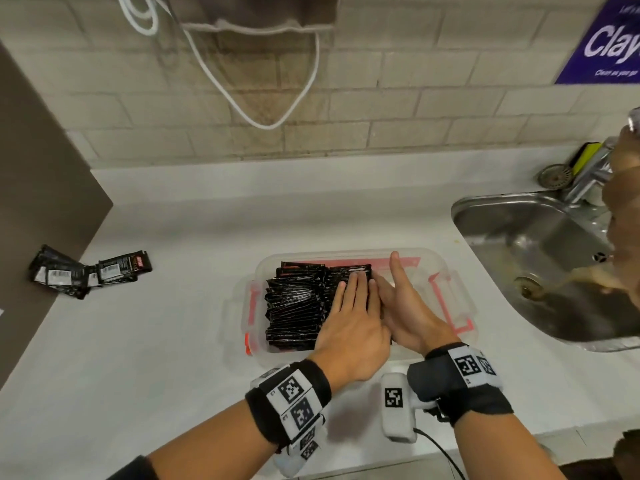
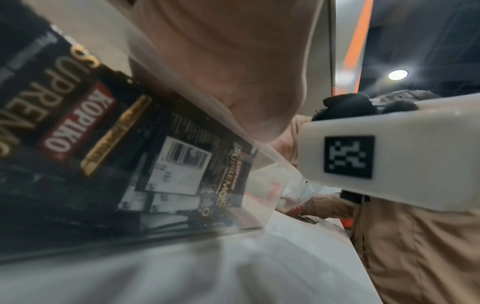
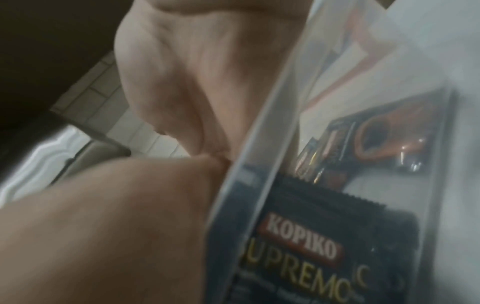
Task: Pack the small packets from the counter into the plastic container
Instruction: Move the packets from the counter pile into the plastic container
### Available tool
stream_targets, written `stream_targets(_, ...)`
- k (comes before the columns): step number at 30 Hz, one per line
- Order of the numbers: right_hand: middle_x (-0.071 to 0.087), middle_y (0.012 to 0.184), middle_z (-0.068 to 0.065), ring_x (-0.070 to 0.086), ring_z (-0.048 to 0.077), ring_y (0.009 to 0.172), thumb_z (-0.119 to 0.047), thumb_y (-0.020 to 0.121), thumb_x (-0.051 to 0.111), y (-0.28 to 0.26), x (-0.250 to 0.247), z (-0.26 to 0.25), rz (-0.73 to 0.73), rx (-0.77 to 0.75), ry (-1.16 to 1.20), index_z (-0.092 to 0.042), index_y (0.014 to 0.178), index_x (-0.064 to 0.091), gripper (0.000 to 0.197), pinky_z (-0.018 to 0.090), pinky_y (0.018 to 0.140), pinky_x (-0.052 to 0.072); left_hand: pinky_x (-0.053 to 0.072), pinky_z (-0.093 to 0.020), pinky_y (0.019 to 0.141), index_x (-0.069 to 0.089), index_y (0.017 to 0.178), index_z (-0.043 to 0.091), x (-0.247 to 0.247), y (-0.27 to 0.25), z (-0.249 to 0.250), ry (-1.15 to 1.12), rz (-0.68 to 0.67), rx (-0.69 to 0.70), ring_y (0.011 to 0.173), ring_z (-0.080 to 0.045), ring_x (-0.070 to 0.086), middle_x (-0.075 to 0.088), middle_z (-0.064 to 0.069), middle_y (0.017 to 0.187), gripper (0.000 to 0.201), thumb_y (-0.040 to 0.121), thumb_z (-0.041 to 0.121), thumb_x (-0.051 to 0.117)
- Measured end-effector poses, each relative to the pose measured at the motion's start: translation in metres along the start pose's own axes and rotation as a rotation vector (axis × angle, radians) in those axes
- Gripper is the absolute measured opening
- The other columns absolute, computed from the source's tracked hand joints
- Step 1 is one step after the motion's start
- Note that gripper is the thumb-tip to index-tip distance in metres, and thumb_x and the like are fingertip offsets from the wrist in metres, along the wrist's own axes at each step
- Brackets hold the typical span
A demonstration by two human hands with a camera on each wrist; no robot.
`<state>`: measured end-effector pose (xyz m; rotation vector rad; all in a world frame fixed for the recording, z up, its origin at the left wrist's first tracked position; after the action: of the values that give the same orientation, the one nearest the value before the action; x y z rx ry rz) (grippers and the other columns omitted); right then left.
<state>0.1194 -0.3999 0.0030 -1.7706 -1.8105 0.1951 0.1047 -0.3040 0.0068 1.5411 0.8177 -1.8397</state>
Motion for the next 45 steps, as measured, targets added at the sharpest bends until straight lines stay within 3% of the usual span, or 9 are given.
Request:
stream_targets(5, 0.039, 0.155, 0.006, 0.041, 0.016, 0.139, -0.077, 0.091, 0.020, 0.004, -0.007, 0.003, 0.243, -0.079, 0.056, -0.015, 0.153, 0.029, 0.088, 0.034, 0.114, 0.029, -0.006, -0.049, 0.123, 0.003, 0.157, 0.001, -0.001, -0.006, 0.002, 0.008, 0.055, -0.055, 0.152, -0.033, -0.013, -0.005, -0.024, 0.163, 0.079, 0.097, 0.052, 0.003)
stream_targets(11, 0.016, 0.164, -0.007, 0.017, 0.008, 0.149, -0.096, 0.065, 0.028, 0.005, 0.004, 0.001, 0.089, -0.006, -0.078, -0.030, 0.157, 0.014, 0.114, 0.036, 0.123, 0.010, -0.009, -0.048, 0.123, 0.000, 0.157, 0.001, 0.001, 0.001, 0.000, 0.024, -0.003, -0.063, 0.152, -0.031, -0.012, -0.005, -0.022, 0.164, 0.074, 0.099, 0.046, 0.012)
stream_targets(17, 0.040, 0.154, 0.003, 0.044, 0.011, 0.135, -0.084, 0.084, 0.019, 0.006, -0.002, -0.002, 0.171, -0.083, 0.036, -0.015, 0.153, 0.032, 0.098, 0.033, 0.117, 0.027, -0.008, -0.044, 0.124, 0.006, 0.156, -0.001, -0.006, -0.002, 0.002, -0.013, 0.084, -0.043, 0.153, -0.030, -0.008, -0.001, -0.022, 0.164, 0.070, 0.101, 0.043, 0.014)
stream_targets(20, 0.036, 0.157, 0.006, 0.037, 0.017, 0.142, -0.079, 0.089, 0.016, 0.007, -0.007, -0.002, 0.262, -0.147, 0.040, -0.015, 0.154, 0.029, 0.093, 0.039, 0.121, 0.023, -0.008, -0.046, 0.123, 0.005, 0.156, -0.001, -0.008, -0.004, 0.002, 0.016, 0.113, -0.071, 0.153, -0.031, -0.008, -0.002, -0.022, 0.164, 0.070, 0.102, 0.043, 0.014)
stream_targets(25, 0.017, 0.164, -0.002, 0.018, 0.010, 0.149, -0.090, 0.077, 0.017, 0.005, 0.006, -0.002, 0.101, -0.055, -0.022, -0.029, 0.158, 0.011, 0.101, 0.032, 0.119, 0.014, -0.009, -0.045, 0.123, 0.001, 0.157, 0.001, -0.001, 0.000, -0.002, 0.001, 0.021, -0.066, 0.153, -0.028, -0.010, -0.002, -0.020, 0.165, 0.073, 0.100, 0.046, 0.009)
stream_targets(28, 0.013, 0.164, -0.001, 0.018, 0.010, 0.149, -0.092, 0.071, 0.020, 0.005, 0.011, -0.005, 0.027, -0.032, 0.003, -0.030, 0.158, 0.003, 0.108, 0.024, 0.109, 0.021, -0.011, -0.043, 0.123, 0.004, 0.156, -0.001, -0.002, 0.002, 0.000, -0.003, 0.039, -0.038, 0.153, -0.029, -0.006, 0.002, -0.022, 0.164, 0.075, 0.096, 0.043, 0.006)
stream_targets(34, 0.031, 0.159, 0.007, 0.029, 0.018, 0.146, -0.086, 0.082, 0.016, 0.008, 0.000, -0.002, 0.131, -0.098, 0.101, -0.021, 0.156, 0.025, 0.099, 0.035, 0.118, 0.023, -0.013, -0.041, 0.123, 0.002, 0.156, 0.000, -0.002, 0.001, -0.003, -0.039, 0.031, -0.060, 0.153, -0.029, -0.010, -0.003, -0.020, 0.165, 0.073, 0.098, 0.042, 0.010)
stream_targets(40, 0.018, 0.164, -0.001, 0.019, 0.014, 0.150, -0.094, 0.070, 0.023, 0.008, 0.007, -0.001, 0.041, -0.013, 0.015, -0.028, 0.158, 0.011, 0.111, 0.038, 0.123, 0.014, -0.013, -0.042, 0.123, -0.007, 0.156, 0.003, 0.001, 0.004, -0.005, -0.153, -0.091, -0.101, 0.150, -0.025, -0.023, -0.017, -0.015, 0.164, 0.069, 0.103, 0.040, 0.016)
stream_targets(45, 0.032, 0.159, 0.007, 0.031, 0.018, 0.146, -0.085, 0.084, 0.020, 0.008, 0.003, -0.004, 0.106, -0.076, 0.071, -0.017, 0.156, 0.023, 0.100, 0.037, 0.121, 0.022, -0.016, -0.038, 0.121, -0.004, 0.157, 0.002, -0.005, 0.003, -0.007, -0.279, -0.076, -0.071, 0.150, -0.025, -0.023, -0.016, -0.017, 0.164, 0.067, 0.105, 0.037, 0.022)
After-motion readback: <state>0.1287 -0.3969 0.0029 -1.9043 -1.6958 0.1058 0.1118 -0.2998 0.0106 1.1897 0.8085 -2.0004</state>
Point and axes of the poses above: each hand's wrist, its own y-axis towards the middle knuckle, its own x-axis out of the palm, z = x × y, the point moved 4 cm from there along y, towards the middle knuckle
